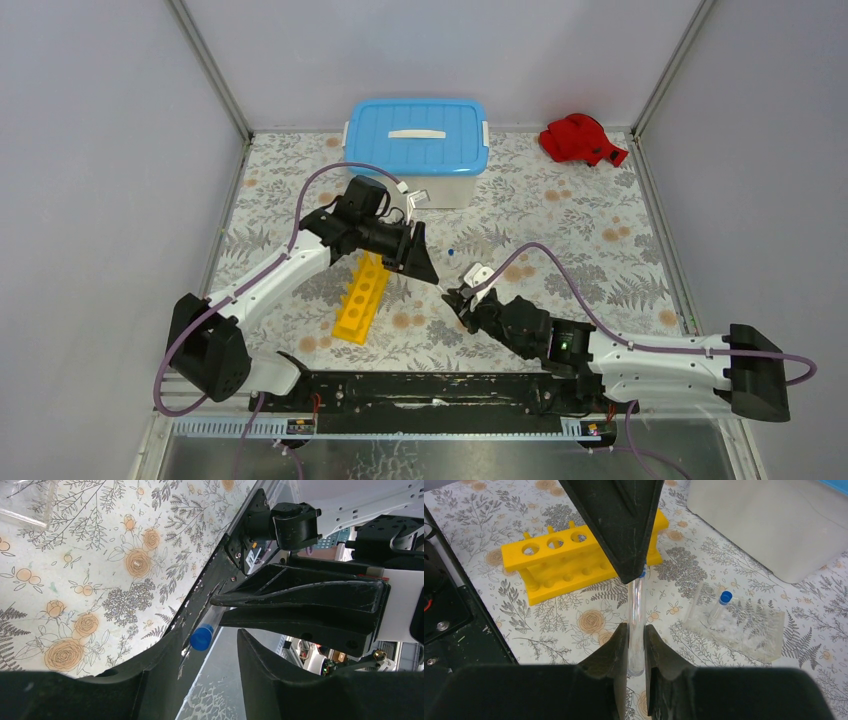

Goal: Organize the chemistry lab equipment

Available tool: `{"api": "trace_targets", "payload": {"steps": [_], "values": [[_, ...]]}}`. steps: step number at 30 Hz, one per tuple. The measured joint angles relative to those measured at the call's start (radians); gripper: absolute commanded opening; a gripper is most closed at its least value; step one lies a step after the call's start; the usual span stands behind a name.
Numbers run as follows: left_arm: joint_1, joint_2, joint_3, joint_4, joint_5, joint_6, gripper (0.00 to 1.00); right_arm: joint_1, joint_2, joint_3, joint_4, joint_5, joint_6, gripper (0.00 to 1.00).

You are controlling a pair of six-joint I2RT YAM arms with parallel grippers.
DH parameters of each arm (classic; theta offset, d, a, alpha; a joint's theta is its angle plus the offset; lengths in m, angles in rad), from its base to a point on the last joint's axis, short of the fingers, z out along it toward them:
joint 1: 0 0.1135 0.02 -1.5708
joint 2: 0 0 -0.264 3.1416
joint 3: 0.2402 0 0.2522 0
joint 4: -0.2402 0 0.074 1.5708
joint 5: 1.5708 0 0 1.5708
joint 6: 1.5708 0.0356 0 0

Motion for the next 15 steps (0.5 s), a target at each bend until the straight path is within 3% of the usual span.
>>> {"api": "trace_targets", "payload": {"steps": [15], "values": [[0.0, 0.006, -0.011, 0.008, 0.021, 0.011, 0.41, -0.006, 0.026, 0.0, 0.011, -0.029, 0.0, 0.05]]}}
